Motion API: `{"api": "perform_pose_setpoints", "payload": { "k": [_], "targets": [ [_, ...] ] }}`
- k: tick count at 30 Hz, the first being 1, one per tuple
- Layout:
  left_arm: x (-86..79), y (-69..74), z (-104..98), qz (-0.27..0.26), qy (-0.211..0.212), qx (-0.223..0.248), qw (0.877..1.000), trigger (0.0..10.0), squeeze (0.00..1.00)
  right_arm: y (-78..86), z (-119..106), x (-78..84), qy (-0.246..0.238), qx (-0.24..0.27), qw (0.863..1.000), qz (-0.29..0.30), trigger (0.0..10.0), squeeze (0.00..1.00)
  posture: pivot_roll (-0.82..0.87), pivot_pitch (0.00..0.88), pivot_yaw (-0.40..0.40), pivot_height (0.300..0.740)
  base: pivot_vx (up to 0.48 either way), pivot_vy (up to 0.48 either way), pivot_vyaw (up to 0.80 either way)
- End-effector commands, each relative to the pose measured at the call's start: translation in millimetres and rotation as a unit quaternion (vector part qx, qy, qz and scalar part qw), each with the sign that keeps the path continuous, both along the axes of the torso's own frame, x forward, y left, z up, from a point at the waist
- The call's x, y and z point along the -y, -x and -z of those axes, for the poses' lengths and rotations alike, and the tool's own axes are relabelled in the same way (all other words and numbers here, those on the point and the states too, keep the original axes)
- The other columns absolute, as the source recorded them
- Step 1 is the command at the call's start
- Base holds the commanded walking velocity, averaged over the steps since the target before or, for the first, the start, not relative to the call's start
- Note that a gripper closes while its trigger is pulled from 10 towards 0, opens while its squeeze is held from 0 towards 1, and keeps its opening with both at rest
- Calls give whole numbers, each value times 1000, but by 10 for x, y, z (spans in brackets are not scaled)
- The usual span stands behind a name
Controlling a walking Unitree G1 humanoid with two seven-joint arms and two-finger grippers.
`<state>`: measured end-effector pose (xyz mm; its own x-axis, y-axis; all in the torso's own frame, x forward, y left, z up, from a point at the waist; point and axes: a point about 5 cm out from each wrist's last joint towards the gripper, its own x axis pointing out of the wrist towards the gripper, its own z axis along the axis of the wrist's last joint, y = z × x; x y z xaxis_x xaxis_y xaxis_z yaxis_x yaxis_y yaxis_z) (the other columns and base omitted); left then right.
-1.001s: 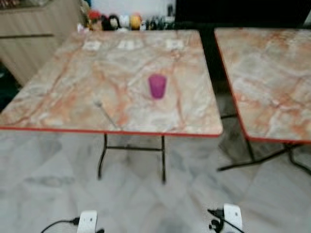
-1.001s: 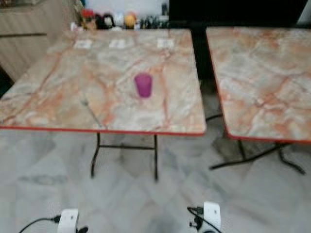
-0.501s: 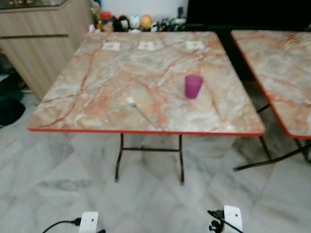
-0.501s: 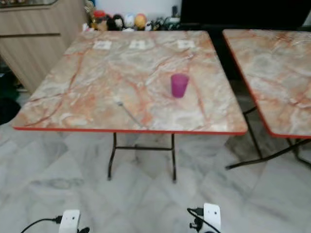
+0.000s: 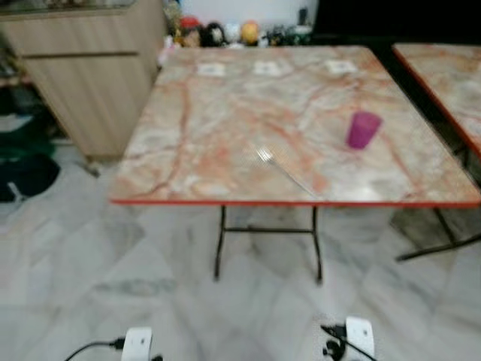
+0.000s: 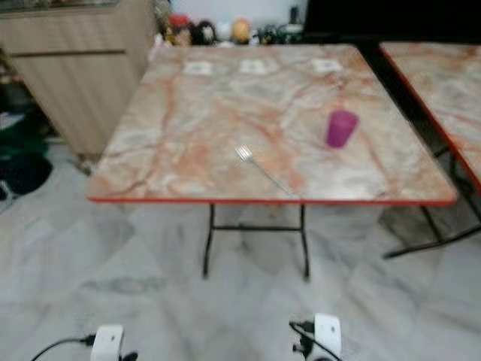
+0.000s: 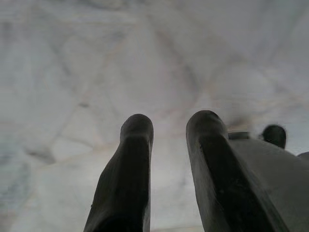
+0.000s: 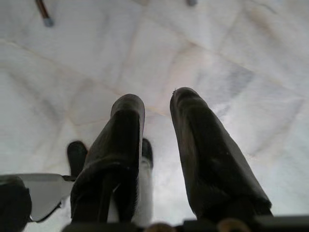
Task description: Setting the table
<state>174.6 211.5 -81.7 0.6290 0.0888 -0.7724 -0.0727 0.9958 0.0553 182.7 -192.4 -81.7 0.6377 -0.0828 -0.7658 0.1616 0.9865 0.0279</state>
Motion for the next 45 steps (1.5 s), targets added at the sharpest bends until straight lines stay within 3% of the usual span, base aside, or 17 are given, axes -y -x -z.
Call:
{"api": "perform_pose_setpoints", "payload": {
  "k": [1, 10, 21, 35, 45],
  "targets": [
    [5, 27, 13, 0, 4, -3, 1000, 10000, 0, 54, 22, 21, 0, -5, 1000, 6, 10000, 0, -118, 89, 34, 740, 0, 0, 0],
    [12, 22, 12, 10, 5, -5, 1000, 10000, 0, 52, 19, 23, 1, -3, 1000, 8, 10000, 0, -115, 86, 31, 740, 0, 0, 0],
    [6, 17, 9, 21, 0, -6, 1000, 10000, 0, 60, 25, 23, 3, -8, 1000, 9, 10000, 0, -116, 88, 33, 740, 0, -426, 0],
    [8, 23, 12, 12, 7, -5, 1000, 10000, 0, 56, 22, 21, 3, -5, 1000, 9, 10000, 0, -115, 89, 33, 740, 0, 0, 0],
    [16, 22, 12, 11, 11, -3, 1000, 10000, 0, 53, 19, 27, 6, -3, 1000, 6, 10000, 0, -115, 88, 33, 740, 380, 0, 0]
  ]
}}
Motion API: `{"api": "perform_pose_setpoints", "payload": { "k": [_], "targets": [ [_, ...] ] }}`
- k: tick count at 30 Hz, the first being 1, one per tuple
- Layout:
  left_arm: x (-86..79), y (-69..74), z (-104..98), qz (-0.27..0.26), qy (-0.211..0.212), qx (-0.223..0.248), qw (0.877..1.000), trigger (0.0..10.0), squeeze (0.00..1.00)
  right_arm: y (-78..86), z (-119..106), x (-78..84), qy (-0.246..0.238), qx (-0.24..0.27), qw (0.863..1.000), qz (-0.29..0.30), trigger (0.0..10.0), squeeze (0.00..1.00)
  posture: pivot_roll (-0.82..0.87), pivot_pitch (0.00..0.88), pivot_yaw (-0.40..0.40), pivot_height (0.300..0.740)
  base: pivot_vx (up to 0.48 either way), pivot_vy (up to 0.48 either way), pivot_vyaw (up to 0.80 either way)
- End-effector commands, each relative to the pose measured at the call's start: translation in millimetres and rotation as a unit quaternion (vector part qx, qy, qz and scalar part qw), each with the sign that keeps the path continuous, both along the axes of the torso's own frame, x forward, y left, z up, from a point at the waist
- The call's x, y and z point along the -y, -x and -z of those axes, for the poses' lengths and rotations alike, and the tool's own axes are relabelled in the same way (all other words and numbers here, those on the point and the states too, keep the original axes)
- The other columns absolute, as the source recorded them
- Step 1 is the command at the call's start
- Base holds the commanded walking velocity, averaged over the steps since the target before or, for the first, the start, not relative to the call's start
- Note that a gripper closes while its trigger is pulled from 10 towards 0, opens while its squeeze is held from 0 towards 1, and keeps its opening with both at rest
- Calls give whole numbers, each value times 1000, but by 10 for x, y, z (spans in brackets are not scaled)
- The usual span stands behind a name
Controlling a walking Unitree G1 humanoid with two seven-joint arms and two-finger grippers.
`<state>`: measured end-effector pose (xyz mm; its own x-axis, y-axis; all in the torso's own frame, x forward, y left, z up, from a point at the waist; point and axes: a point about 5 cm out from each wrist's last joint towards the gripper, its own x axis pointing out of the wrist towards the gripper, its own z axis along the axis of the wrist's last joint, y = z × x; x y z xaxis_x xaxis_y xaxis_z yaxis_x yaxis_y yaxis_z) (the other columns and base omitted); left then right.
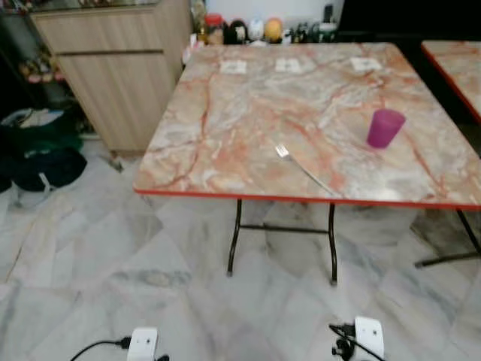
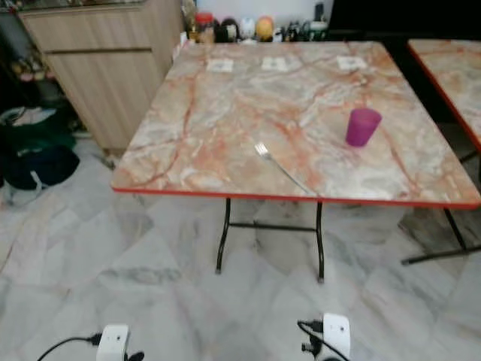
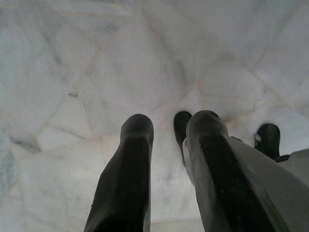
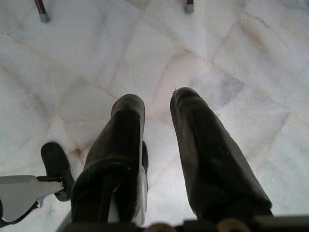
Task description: Setting the table
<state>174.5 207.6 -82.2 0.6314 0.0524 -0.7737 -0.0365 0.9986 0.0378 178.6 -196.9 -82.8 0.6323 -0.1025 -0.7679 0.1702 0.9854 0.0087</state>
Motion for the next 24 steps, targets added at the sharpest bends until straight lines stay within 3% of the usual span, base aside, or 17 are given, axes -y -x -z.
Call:
{"api": "perform_pose_setpoints", "payload": {
  "k": [1, 9, 24],
  "targets": [
    [-22, 20, 6, -7, 3, -3, 1000, 10000, 0, 10, 7, -18, -3, 0, 1000, 1, 10000, 0, -115, 88, 33, 740, 409, 0, 0],
    [-18, 19, 6, -6, 3, -2, 1000, 10000, 0, 7, 4, -14, -1, 2, 1000, -1, 10000, 0, -116, 88, 31, 740, 397, 0, 0],
    [-16, 26, 8, -6, 6, -1, 1000, 10000, 0, -50, -61, -19, -13, 61, 998, 7, 10000, 0, -120, 87, 16, 740, 0, 0, 0]
  ]
}}
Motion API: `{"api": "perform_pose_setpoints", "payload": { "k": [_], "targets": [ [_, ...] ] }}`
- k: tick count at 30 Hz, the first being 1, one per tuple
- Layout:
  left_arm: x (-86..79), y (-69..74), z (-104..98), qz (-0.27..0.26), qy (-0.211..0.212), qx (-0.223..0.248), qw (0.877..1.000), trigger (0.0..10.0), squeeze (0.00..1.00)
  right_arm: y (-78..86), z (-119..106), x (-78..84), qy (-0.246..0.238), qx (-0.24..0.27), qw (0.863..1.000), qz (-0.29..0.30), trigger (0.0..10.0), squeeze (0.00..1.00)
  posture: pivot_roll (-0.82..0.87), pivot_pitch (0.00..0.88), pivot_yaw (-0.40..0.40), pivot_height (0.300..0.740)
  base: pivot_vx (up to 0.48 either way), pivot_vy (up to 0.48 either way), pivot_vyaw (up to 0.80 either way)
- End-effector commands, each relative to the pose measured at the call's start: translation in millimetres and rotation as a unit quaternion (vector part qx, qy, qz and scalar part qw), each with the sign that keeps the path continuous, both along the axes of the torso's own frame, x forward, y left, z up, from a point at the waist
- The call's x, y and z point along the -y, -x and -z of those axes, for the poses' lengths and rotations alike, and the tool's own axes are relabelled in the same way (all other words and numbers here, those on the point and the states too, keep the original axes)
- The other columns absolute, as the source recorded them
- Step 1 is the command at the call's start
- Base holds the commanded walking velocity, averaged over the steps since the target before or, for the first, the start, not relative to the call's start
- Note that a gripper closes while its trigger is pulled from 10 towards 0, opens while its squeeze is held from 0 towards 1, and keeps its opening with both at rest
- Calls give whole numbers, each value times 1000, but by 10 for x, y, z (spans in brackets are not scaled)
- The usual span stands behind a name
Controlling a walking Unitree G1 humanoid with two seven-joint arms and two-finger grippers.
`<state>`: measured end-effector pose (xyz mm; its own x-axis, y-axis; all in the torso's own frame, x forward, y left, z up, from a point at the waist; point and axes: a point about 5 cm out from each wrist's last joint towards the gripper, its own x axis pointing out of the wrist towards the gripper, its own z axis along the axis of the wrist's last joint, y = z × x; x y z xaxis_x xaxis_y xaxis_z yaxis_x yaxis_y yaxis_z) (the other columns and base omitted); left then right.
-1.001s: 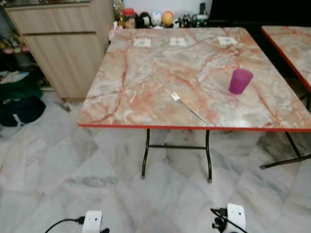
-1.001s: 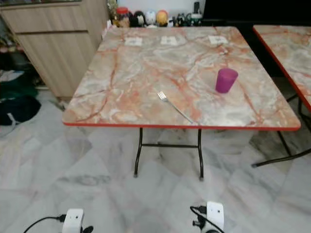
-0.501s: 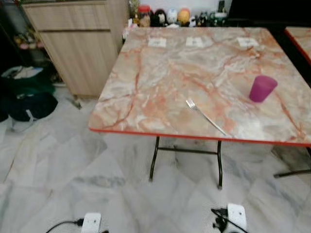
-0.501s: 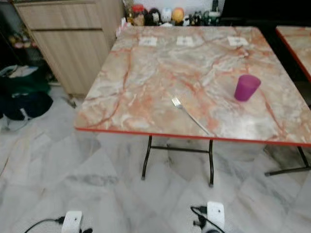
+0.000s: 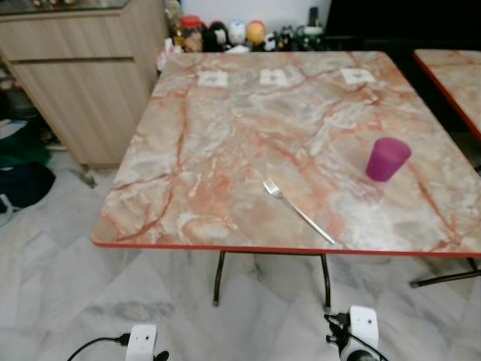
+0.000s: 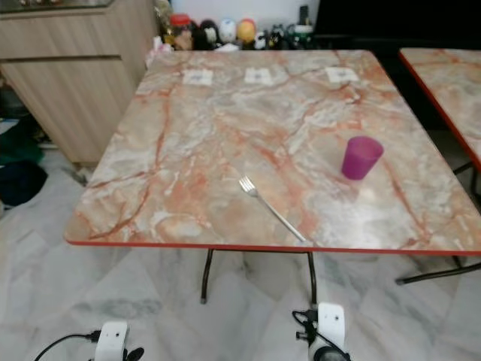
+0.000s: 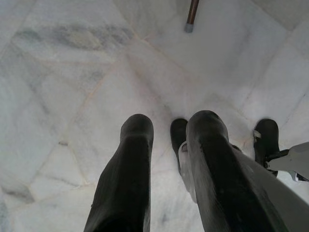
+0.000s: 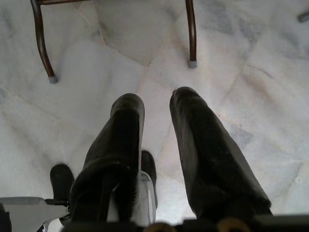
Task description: Setting the table
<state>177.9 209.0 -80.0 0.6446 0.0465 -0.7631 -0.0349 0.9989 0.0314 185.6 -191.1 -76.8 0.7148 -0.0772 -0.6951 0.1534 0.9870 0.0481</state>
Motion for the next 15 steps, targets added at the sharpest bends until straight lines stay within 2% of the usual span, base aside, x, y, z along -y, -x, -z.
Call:
{"api": "perform_pose_setpoints", "payload": {
  "k": [1, 8, 10, 11, 12, 13, 15],
  "targets": [
    [-3, 62, 30, -7, 3, -10, 1000, 10000, 0, 17, -5, 38, -5, 11, 1000, 18, 10000, 0, -122, 86, 15, 740, 0, 0, 0],
    [0, 74, 35, -3, 2, -11, 1000, 10000, 0, 13, -31, 47, -7, 36, 999, 33, 10000, 0, -126, 74, 3, 740, 0, 0, 0],
    [0, 75, 36, -1, 2, -11, 1000, 10000, 0, -170, -214, 97, 19, 120, 993, 10, 10000, 0, -131, 71, 2, 740, 0, 0, 0],
    [1, 76, 36, 0, 2, -11, 1000, 10000, 0, -334, -564, 120, 33, 237, 971, -2, 10000, 0, -135, 70, 2, 740, 0, 0, 0],
    [1, 76, 36, 0, 2, -11, 1000, 10000, 0, -334, -564, 120, 33, 237, 971, -2, 10000, 0, -135, 70, 2, 740, 0, 0, 0],
    [3, 79, 37, 1, 2, -11, 1000, 10000, 0, -319, -777, 128, 36, 287, 957, -6, 10000, 0, -137, 68, 0, 740, 0, 0, 0],
    [4, 80, 38, 2, 2, -11, 1000, 10000, 0, -271, -883, 130, 49, 306, 951, -18, 10000, 0, -138, 67, 0, 740, 0, 0, 0]
  ]
}}
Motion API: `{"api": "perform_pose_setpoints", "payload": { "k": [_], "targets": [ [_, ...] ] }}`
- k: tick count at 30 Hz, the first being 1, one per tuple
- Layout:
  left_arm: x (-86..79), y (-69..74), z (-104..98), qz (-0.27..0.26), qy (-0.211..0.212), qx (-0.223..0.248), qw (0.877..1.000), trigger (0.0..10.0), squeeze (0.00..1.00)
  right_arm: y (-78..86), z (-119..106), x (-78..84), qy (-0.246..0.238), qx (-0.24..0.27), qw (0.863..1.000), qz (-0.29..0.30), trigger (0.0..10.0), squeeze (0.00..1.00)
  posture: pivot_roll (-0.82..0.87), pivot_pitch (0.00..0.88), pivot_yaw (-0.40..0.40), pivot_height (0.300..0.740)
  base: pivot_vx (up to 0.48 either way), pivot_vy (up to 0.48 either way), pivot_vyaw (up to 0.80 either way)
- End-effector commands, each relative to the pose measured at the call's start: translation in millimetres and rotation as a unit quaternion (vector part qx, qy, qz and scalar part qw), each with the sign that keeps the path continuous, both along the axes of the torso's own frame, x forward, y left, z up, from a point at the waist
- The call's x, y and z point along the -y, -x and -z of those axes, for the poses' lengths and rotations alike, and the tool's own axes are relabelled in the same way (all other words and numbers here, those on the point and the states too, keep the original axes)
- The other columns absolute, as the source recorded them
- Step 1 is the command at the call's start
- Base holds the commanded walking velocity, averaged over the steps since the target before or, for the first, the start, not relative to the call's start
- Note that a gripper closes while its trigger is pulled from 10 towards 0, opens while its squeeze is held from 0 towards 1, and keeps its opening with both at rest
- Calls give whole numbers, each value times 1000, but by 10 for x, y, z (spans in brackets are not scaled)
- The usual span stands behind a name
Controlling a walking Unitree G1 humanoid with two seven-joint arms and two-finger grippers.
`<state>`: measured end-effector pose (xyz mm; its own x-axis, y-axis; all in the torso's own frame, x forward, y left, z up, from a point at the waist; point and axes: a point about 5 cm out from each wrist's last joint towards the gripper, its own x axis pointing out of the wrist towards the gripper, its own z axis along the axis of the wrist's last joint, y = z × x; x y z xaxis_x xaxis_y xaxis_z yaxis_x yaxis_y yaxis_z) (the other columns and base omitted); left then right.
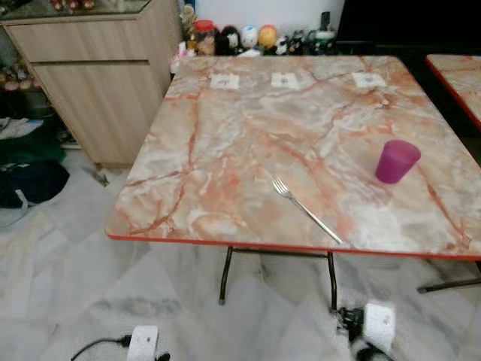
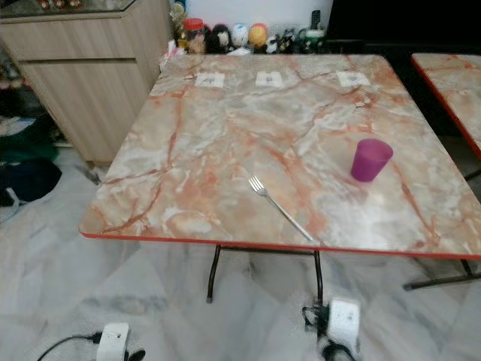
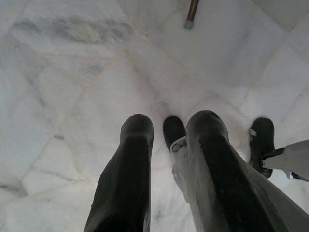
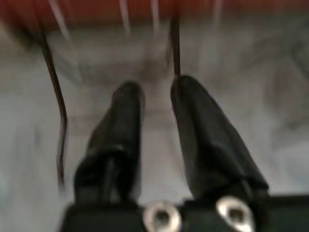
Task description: Setting the table
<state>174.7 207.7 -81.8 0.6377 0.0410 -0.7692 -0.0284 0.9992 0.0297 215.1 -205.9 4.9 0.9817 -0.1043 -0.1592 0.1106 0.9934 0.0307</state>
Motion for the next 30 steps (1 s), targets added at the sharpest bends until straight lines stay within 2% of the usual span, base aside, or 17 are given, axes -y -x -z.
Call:
{"api": "perform_pose_setpoints", "payload": {
  "k": [1, 5, 11, 13, 14, 15, 18, 19, 25, 30],
  "targets": [
    [-9, 47, 20, -1, 1, -7, 1000, 10000, 0, 63, -110, -26, 11, 14, 1000, -14, 10000, 0, -146, 64, 1, 740, 0, 0, 0],
    [-3, 49, 22, 2, 2, -7, 1000, 10000, 0, 215, -254, -98, 23, 27, 999, -20, 10000, 0, -146, 54, -2, 740, 0, 0, 0],
    [-1, 52, 23, 4, 2, -8, 1000, 10000, 0, 180, -501, -148, 43, 57, 997, -17, 10000, 0, -151, 45, 0, 740, 0, 0, 0],
    [-2, 54, 25, 6, 1, -9, 1000, 10000, 0, 53, -712, -91, 33, 66, 997, -9, 10000, 0, -157, 36, 7, 740, 0, 0, 0],
    [-2, 54, 25, 6, 1, -9, 1000, 10000, 0, 53, -712, -91, 33, 66, 997, -9, 10000, 0, -157, 36, 7, 740, 0, 0, 0],
    [-2, 54, 25, 6, 1, -9, 1000, 10000, 0, -27, -766, -88, 26, 75, 997, -12, 10000, 0, -157, 36, 7, 740, 0, 0, 0],
    [2, 56, 26, 7, 1, -9, 1000, 10000, 0, -270, -924, -149, 34, 94, 994, -39, 10000, 0, -147, 30, 5, 740, 0, 0, 0],
    [4, 54, 24, 3, 4, -7, 1000, 10000, 0, -349, -963, -201, 24, 101, 993, -49, 10000, 0, -134, 32, 3, 740, 0, 0, 800],
    [-6, 35, 15, -5, 8, -4, 1000, 10000, 0, -462, -1000, -256, 19, 97, 993, -59, 10000, 0, -136, 61, 11, 740, 0, 0, 800],
    [-18, 22, 7, 1, 2, -4, 1000, 10000, 0, -568, -1075, -208, 4, 98, 995, -32, 10000, 0, -131, 72, 15, 740, 96, 0, 88]
  ]
}}
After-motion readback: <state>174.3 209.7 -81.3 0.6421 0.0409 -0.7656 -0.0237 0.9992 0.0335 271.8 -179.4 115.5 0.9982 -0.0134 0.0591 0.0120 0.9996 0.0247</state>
